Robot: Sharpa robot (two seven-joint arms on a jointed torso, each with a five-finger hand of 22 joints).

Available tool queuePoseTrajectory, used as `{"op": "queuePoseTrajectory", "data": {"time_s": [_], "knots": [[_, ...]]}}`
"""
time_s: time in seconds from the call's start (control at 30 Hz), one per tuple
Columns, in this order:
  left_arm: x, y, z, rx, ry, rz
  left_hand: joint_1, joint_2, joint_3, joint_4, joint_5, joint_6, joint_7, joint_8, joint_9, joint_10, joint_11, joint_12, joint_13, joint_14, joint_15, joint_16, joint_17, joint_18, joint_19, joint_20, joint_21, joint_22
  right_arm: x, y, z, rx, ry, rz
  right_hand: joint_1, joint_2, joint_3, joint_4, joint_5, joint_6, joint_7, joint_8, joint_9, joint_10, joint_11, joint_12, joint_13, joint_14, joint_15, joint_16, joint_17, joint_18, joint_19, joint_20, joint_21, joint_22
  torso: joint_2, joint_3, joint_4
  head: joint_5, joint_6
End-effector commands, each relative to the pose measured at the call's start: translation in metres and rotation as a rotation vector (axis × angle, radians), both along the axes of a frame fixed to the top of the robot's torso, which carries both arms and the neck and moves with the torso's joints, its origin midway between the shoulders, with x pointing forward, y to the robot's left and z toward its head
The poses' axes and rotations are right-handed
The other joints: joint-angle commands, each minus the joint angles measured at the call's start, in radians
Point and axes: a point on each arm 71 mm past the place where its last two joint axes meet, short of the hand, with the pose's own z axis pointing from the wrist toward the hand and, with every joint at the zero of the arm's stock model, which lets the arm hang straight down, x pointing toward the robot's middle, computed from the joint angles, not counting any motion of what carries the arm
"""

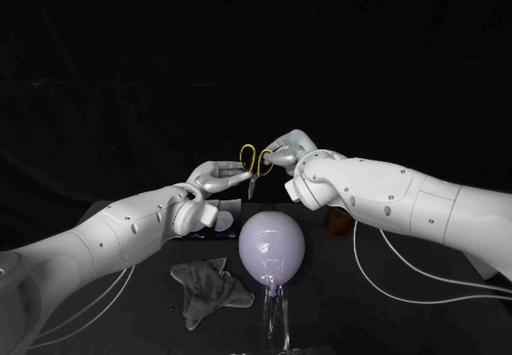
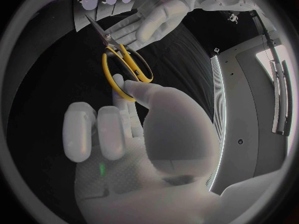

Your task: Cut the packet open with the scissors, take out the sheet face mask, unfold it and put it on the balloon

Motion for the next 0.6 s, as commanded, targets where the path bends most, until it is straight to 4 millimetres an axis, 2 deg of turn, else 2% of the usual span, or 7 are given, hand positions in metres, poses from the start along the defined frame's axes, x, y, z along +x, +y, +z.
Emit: {"op": "queuePoseTrajectory", "data": {"time_s": [0.03, 0.17, 0.33, 0.43, 0.47, 0.53, 0.6], "knots": [[-0.002, -0.006, -0.003, 0.040, 0.047, -0.075, -0.003, -0.017, -0.010, 0.002, 0.002, 0.013, 0.092, 0.007, 0.004, 0.024, 0.004, 0.005, 0.002, 0.021, 0.003, 0.009, 0.006, 0.021, 0.030, 0.003, 0.009, 0.005, -0.002, 0.004, 0.003, 0.027, -0.042, 0.010, -0.004, 0.007, 0.041, -0.038, 0.005, -0.002, -0.005, 0.007, 0.002, 0.052, -0.045, 0.001, 0.001, 0.027, -0.007, -0.005, 0.000, 0.002, -0.001, -0.001, -0.003, 0.015, -0.001, 0.0002, -0.0006, 0.001, -0.001], [-0.002, -0.007, -0.004, 0.044, 0.060, -0.089, -0.003, -0.013, -0.009, 0.002, 0.002, 0.026, 0.089, 0.013, 0.008, 0.043, 0.002, 0.007, 0.003, 0.038, 0.001, 0.012, 0.009, 0.029, 0.039, 0.003, 0.012, 0.005, -0.003, 0.006, 0.003, 0.034, -0.042, 0.020, -0.005, 0.007, 0.042, -0.039, 0.006, -0.002, -0.005, 0.007, 0.002, 0.052, -0.045, 0.001, 0.001, 0.027, -0.007, -0.004, 0.001, 0.002, -0.001, -0.001, -0.003, 0.015, 0.000, -0.0004, -0.0001, 0.002, -0.001], [-0.001, -0.010, -0.004, 0.029, 0.070, -0.098, 0.006, 0.030, 0.005, -0.002, 0.001, 0.071, 0.074, 0.031, 0.022, 0.104, -0.012, 0.013, 0.007, 0.066, -0.012, 0.017, 0.014, 0.046, 0.045, 0.003, 0.013, 0.004, -0.006, 0.010, 0.002, 0.038, -0.041, 0.034, -0.005, 0.007, 0.042, -0.039, 0.006, -0.002, -0.005, 0.007, 0.002, 0.052, -0.045, 0.001, 0.001, 0.027, -0.007, -0.004, 0.002, 0.002, -0.001, -0.001, -0.003, 0.015, -0.001, -0.0006, -0.0010, 0.004, -0.001], [-0.001, -0.012, -0.004, 0.008, 0.080, -0.103, 0.031, 0.071, 0.016, -0.008, 0.001, 0.134, 0.063, 0.056, 0.039, 0.200, -0.021, 0.028, 0.014, 0.121, -0.021, 0.029, 0.025, 0.060, 0.064, 0.004, 0.017, 0.006, -0.007, 0.012, 0.002, 0.040, -0.041, 0.043, -0.005, 0.007, 0.042, -0.039, 0.006, -0.002, -0.005, 0.007, 0.002, 0.052, -0.045, 0.001, 0.001, 0.027, -0.007, -0.004, 0.002, 0.002, -0.001, -0.001, -0.003, 0.015, 0.000, -0.0003, -0.0007, 0.003, -0.003], [-0.001, -0.012, -0.004, 0.002, 0.081, -0.103, 0.042, 0.083, 0.019, -0.010, 0.001, 0.170, 0.058, 0.070, 0.049, 0.222, -0.026, 0.034, 0.015, 0.153, -0.025, 0.037, 0.032, 0.065, 0.081, 0.005, 0.022, 0.008, -0.007, 0.013, 0.002, 0.041, -0.041, 0.045, -0.005, 0.007, 0.042, -0.039, 0.006, -0.002, -0.005, 0.007, 0.002, 0.052, -0.045, 0.001, 0.001, 0.027, -0.007, -0.004, 0.002, 0.002, -0.001, -0.001, -0.003, 0.015, 0.000, -0.0002, -0.0007, 0.003, -0.003], [-0.001, -0.012, -0.004, -0.003, 0.080, -0.100, 0.049, 0.090, 0.020, -0.011, 0.001, 0.191, 0.054, 0.078, 0.054, 0.235, -0.027, 0.037, 0.015, 0.178, -0.026, 0.043, 0.038, 0.068, 0.091, 0.005, 0.025, 0.009, -0.007, 0.014, 0.002, 0.041, -0.041, 0.048, -0.005, 0.007, 0.042, -0.039, 0.006, -0.002, -0.005, 0.007, 0.002, 0.052, -0.045, 0.001, 0.001, 0.027, -0.007, -0.004, 0.002, 0.002, -0.001, -0.001, -0.003, 0.015, 0.000, -0.0001, -0.0006, 0.004, -0.003], [-0.001, -0.012, -0.004, -0.006, 0.076, -0.092, 0.080, 0.120, 0.033, -0.015, 0.002, 0.251, 0.038, 0.105, 0.069, 0.296, -0.030, 0.058, 0.020, 0.255, -0.034, 0.080, 0.054, 0.078, 0.210, 0.004, 0.060, 0.025, -0.007, 0.014, 0.002, 0.041, -0.041, 0.049, -0.005, 0.007, 0.042, -0.039, 0.006, -0.002, -0.005, 0.007, 0.002, 0.052, -0.045, 0.001, 0.001, 0.027, -0.007, -0.004, 0.002, 0.002, -0.001, -0.001, -0.003, 0.015, -0.001, 0.0000, -0.0004, 0.006, -0.002]]}}
